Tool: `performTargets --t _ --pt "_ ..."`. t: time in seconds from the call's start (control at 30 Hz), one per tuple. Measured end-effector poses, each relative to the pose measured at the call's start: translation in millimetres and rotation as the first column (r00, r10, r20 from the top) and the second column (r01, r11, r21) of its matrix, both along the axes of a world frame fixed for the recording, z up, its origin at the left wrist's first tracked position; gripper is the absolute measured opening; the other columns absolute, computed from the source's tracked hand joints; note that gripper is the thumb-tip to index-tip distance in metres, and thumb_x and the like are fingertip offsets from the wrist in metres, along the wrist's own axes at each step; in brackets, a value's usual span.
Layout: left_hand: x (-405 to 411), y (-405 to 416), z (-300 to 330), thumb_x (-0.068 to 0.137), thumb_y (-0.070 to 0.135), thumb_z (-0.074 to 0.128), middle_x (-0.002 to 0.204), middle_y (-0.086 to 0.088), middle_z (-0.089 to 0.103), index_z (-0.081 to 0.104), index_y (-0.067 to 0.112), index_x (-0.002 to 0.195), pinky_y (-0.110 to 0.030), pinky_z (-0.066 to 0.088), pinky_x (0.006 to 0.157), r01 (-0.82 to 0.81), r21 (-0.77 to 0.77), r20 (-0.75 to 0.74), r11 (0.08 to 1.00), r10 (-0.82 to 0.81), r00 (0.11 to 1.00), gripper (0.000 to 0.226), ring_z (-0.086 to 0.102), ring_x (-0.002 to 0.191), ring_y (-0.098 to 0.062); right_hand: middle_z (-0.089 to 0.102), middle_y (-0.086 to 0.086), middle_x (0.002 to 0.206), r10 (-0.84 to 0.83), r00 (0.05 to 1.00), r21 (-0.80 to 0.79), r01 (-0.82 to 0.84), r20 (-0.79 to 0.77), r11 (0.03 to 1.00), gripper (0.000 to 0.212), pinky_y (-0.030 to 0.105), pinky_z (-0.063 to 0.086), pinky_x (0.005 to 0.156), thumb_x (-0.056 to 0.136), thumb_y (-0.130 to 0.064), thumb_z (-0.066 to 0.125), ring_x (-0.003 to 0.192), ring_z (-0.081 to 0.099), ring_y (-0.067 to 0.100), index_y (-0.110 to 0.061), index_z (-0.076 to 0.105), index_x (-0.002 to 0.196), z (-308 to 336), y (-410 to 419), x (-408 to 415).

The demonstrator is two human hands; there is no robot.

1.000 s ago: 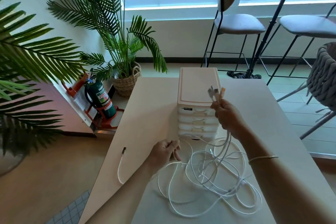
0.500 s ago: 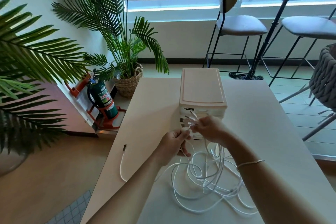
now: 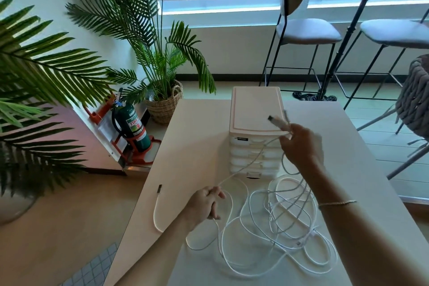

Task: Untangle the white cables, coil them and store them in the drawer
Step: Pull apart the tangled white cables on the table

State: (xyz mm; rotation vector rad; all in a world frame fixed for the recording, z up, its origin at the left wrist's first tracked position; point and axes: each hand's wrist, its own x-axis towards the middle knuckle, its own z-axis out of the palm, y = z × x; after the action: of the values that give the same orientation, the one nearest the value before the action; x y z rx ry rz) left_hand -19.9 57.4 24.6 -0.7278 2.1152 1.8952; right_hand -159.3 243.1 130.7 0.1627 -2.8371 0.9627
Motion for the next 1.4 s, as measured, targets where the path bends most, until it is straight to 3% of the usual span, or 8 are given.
performTargets --t 0.2,0.37,0.5,0.6,0.77,1.1,1.23,1.4 --pt "-22.5 16.9 39.4 0.098 0.026 0.045 0.048 -0.001 0.034 0.061 0.015 0.077 -0.019 0.038 0.033 0.156 -0.188 -0.038 0.970 -0.166 0.985 0.028 0.031 0.028 -0.003 0.061 0.004 0.065 0.418 0.887 0.058 -0.436 0.198 0.898 0.021 0.024 0.034 0.055 0.083 -0.031 0.065 0.066 0.057 0.018 -0.012 0.073 0.088 -6.5 -26.3 24.2" --pt "-33.0 21.0 57.9 0.098 0.031 0.045 0.041 0.008 0.035 0.058 0.011 0.074 -0.015 0.022 0.032 0.109 0.037 -0.111 0.993 -0.104 0.988 0.034 0.026 0.029 -0.004 0.041 -0.004 0.051 0.469 0.752 -0.072 -0.496 0.463 0.865 0.038 0.026 0.024 0.046 0.084 -0.039 0.064 0.047 0.035 0.010 -0.018 0.053 0.055 -19.0 -32.1 26.6" --pt "-30.2 14.9 60.4 0.100 0.029 0.037 0.044 0.007 0.028 0.057 0.012 0.077 -0.011 0.014 0.036 0.120 0.229 -0.099 0.966 -0.100 0.990 0.035 0.017 0.035 -0.006 0.036 -0.004 0.051 0.481 0.713 -0.106 -0.503 0.509 0.858 0.036 0.024 0.021 0.044 0.083 -0.043 0.064 0.045 0.030 0.009 -0.018 0.054 0.059 -23.0 -28.4 24.1" --pt "-29.4 13.5 59.9 0.101 0.026 0.034 0.046 0.006 0.029 0.057 0.012 0.077 -0.015 0.013 0.037 0.120 0.266 -0.118 0.956 -0.091 0.989 0.036 0.017 0.040 -0.007 0.041 -0.005 0.051 0.439 0.774 -0.169 -0.409 0.456 0.897 0.035 0.024 0.024 0.046 0.086 -0.037 0.062 0.047 0.036 0.011 -0.020 0.054 0.057 -23.9 -27.7 24.2" --pt "-22.9 3.5 43.4 0.101 0.022 0.035 0.042 0.011 0.030 0.051 0.011 0.074 -0.019 0.024 0.044 0.042 0.197 -0.110 0.979 -0.021 0.994 0.033 0.025 0.037 -0.005 0.048 0.000 0.053 0.198 0.954 -0.043 -0.193 0.223 0.980 0.037 0.030 0.027 0.049 0.089 -0.030 0.057 0.064 0.048 0.021 -0.017 0.049 0.056 -15.7 -18.8 14.3" --pt "13.6 -47.6 -3.7 0.098 0.023 0.044 0.042 0.007 0.025 0.050 0.009 0.074 -0.019 0.025 0.041 -0.220 0.197 0.121 0.955 0.199 0.972 0.029 0.022 0.032 -0.005 0.066 0.021 0.079 -0.084 0.995 -0.128 0.089 0.048 0.988 0.026 0.032 0.037 0.069 0.087 -0.028 0.060 0.087 0.061 0.037 -0.003 0.068 0.085 -11.7 21.8 -11.3" --pt "5.2 -42.2 12.2 0.098 0.024 0.046 0.044 0.009 0.026 0.057 0.011 0.076 -0.015 0.016 0.034 -0.043 -0.030 0.107 0.999 0.046 0.993 0.028 0.019 0.034 -0.004 0.069 0.019 0.097 -0.066 0.997 -0.061 0.064 -0.039 0.996 0.024 0.032 0.039 0.071 0.088 -0.022 0.056 0.092 0.061 0.036 -0.009 0.066 0.105 -7.7 9.2 0.8" --pt "-12.1 -15.7 32.9 0.092 0.035 0.055 0.053 0.005 0.037 0.069 0.022 0.074 -0.018 0.025 0.041 0.273 -0.317 0.099 0.908 -0.254 0.962 0.026 0.031 0.043 -0.007 0.065 0.009 0.080 0.276 0.959 0.019 -0.278 0.060 0.960 0.029 0.029 0.035 0.062 0.092 -0.031 0.053 0.074 0.056 0.026 -0.008 0.069 0.099 -4.1 -20.4 24.4"
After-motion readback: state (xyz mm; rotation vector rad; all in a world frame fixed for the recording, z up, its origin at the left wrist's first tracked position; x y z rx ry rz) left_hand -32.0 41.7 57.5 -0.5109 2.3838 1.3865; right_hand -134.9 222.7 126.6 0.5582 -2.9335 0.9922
